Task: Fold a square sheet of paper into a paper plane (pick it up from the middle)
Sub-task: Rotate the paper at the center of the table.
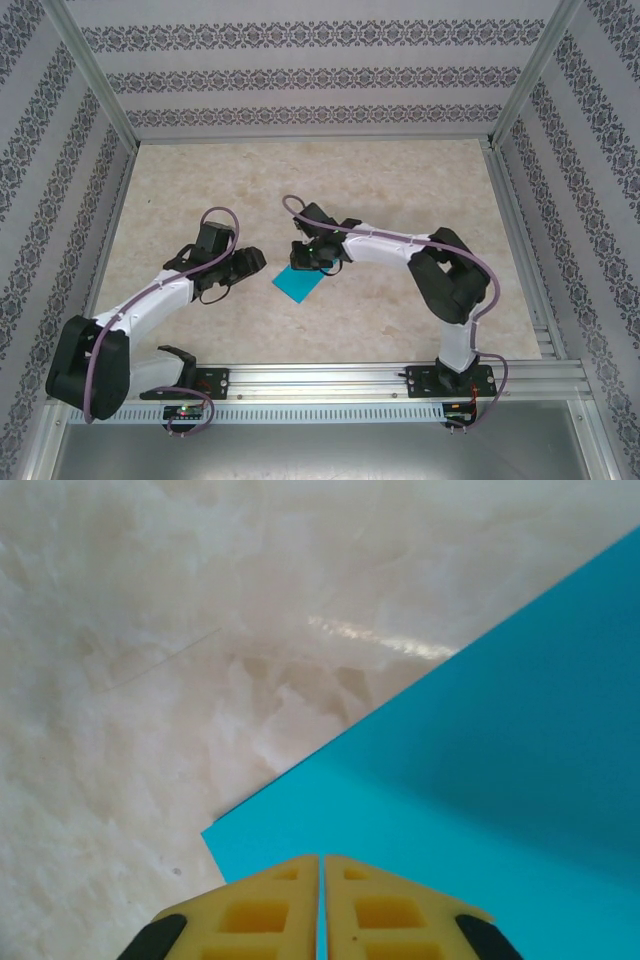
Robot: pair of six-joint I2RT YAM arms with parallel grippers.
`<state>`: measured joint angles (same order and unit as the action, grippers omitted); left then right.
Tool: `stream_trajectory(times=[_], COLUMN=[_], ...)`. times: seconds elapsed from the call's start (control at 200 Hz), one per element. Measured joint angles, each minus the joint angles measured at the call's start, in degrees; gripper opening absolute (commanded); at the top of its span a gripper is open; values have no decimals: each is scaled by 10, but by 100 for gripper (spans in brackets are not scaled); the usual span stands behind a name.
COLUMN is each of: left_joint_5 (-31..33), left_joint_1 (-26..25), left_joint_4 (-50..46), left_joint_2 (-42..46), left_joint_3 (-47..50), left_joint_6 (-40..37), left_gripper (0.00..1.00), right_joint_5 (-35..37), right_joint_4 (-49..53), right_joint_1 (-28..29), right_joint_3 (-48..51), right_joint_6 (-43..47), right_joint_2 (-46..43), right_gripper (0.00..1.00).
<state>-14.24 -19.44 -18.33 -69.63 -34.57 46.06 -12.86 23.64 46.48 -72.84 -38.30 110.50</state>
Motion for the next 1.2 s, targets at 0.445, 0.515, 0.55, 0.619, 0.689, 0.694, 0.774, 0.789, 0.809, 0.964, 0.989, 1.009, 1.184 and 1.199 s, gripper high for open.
stream_trajectory(times=[0.445, 0.515, 0.55, 0.619, 0.689, 0.694, 0.774, 0.789, 0.809, 0.964, 0.989, 1.009, 1.184, 1.199], left_joint_5=[3, 2, 2, 1, -6, -7, -20, -22, -25, -47, -48, -50, -61, -62], left_joint_1=[15, 15, 15, 15, 15, 15, 15, 15, 15, 10, 8, 5, -31, -35], left_joint_4=[-12, -16, -18, -25, -29, -29, -28, -28, -28, -28, -28, -28, -28, -27], left_joint_2=[-29, -29, -29, -29, -33, -34, -42, -43, -44, -55, -57, -59, -75, -78], left_joint_3=[0, 0, 0, -1, -7, -7, -14, -14, -14, -15, -15, -15, -19, -20], left_joint_6=[-11, -14, -17, -21, -26, -26, -31, -32, -32, -37, -37, -37, -36, -36], left_gripper=[73, 74, 74, 75, 75, 75, 75, 75, 76, 76, 76, 76, 77, 77], right_joint_5=[0, -10, -16, -23, -22, -22, -16, -15, -12, 39, 50, 58, 97, 99], right_joint_4=[57, 60, 60, 73, 99, 100, 113, 111, 111, 73, 67, 62, 40, 38], right_joint_1=[47, 48, 48, 47, 42, 42, 30, 28, 24, 7, 7, 7, 8, 8], right_joint_3=[-62, -55, -47, -24, -4, -3, 17, 21, 26, 60, 63, 66, 81, 82], right_joint_6=[28, 58, 75, 116, 146, 147, 158, 159, 154, 94, 79, 63, -44, -54], right_joint_2=[76, 73, 68, 48, 27, 26, -4, -11, -21, -112, -123, -130, -132, -130], right_gripper=[11, 11, 11, 11, 13, 13, 24, 26, 28, 35, 35, 36, 31, 31])
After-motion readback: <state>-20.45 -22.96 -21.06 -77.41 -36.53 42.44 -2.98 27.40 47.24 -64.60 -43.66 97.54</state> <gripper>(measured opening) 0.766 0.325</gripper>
